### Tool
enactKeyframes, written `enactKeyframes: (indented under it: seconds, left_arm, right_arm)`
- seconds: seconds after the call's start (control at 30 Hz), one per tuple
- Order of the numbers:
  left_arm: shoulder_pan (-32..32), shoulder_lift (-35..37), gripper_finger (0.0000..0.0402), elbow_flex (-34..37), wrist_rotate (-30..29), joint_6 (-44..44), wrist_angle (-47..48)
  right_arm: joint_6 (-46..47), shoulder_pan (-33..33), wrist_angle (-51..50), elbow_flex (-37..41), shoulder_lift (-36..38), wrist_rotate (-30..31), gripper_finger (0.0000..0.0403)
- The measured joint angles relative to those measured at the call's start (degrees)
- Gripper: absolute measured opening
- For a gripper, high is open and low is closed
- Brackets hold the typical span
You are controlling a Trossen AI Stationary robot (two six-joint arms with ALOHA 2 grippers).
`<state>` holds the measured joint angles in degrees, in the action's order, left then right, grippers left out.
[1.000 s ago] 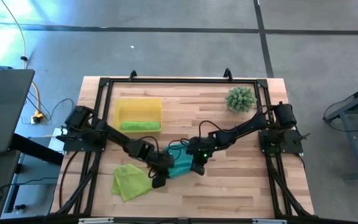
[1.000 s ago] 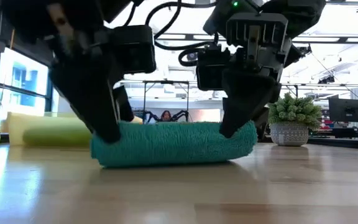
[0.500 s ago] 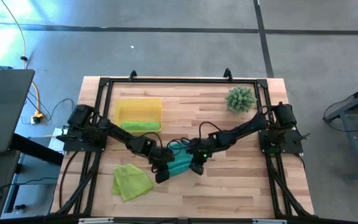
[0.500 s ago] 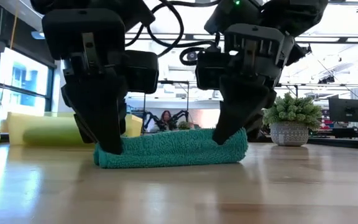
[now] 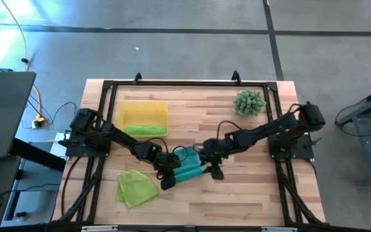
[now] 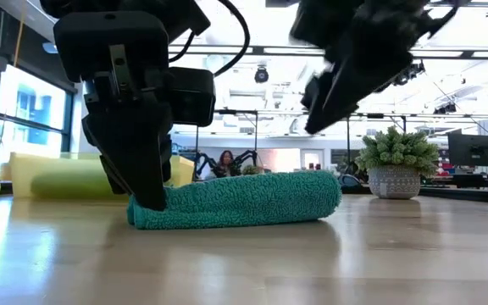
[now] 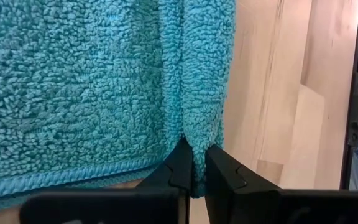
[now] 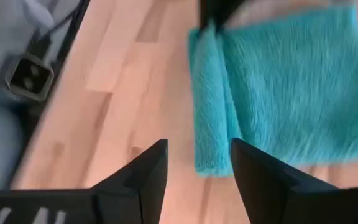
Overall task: Roll microfiber towels into tight, uniform cylinder then place into a basket
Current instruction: Roll the blue microfiber towel
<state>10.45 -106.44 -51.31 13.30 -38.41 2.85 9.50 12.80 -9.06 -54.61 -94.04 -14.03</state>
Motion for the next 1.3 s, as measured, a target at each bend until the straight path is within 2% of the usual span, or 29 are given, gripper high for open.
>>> enactKeyframes:
  seconds: [0.13,0.23,0.4,0.53,0.63,0.77,0.97,1.3]
  left_arm:
    - [-0.33,-0.02,0.0012,0.04,0.13,0.02,-0.02]
    - [-0.59,-0.06,0.0012,0.04,0.11,0.02,-0.07]
    - [-0.98,-0.08,0.0012,0.09,0.17,0.02,-0.13]
    - [-1.31,-0.1,0.0012,0.1,0.39,0.03,-0.16]
    - [-1.34,-0.13,0.0012,0.11,0.46,0.02,-0.2]
    - [-1.38,-0.13,0.0012,0.13,0.76,0.04,-0.37]
    - [-1.4,-0.13,0.0012,0.2,1.06,0.04,-1.2]
    - [-1.43,-0.19,0.0035,0.2,1.16,0.03,-2.98]
  right_arm:
    - [-12.39,6.95,3.56,0.0,-0.51,10.04,0.016]
    - [-17.48,11.45,5.06,-0.01,-2.91,17.79,0.015]
    - [-18.09,14.95,7.14,-0.02,-8.31,27.29,0.0137]
    - [-17.51,15.5,8.95,-0.02,-12.07,36.38,0.0133]
    - [-17.71,15.27,9.41,-0.02,-13.51,40.39,0.0133]
    - [-18.79,14.2,9.77,-0.04,-14.01,39.32,0.0134]
    - [-17.04,11.89,9.47,-0.09,-14.01,30.97,0.0134]
    - [-11.14,10.03,7.37,-0.2,-14.01,29.67,0.0141]
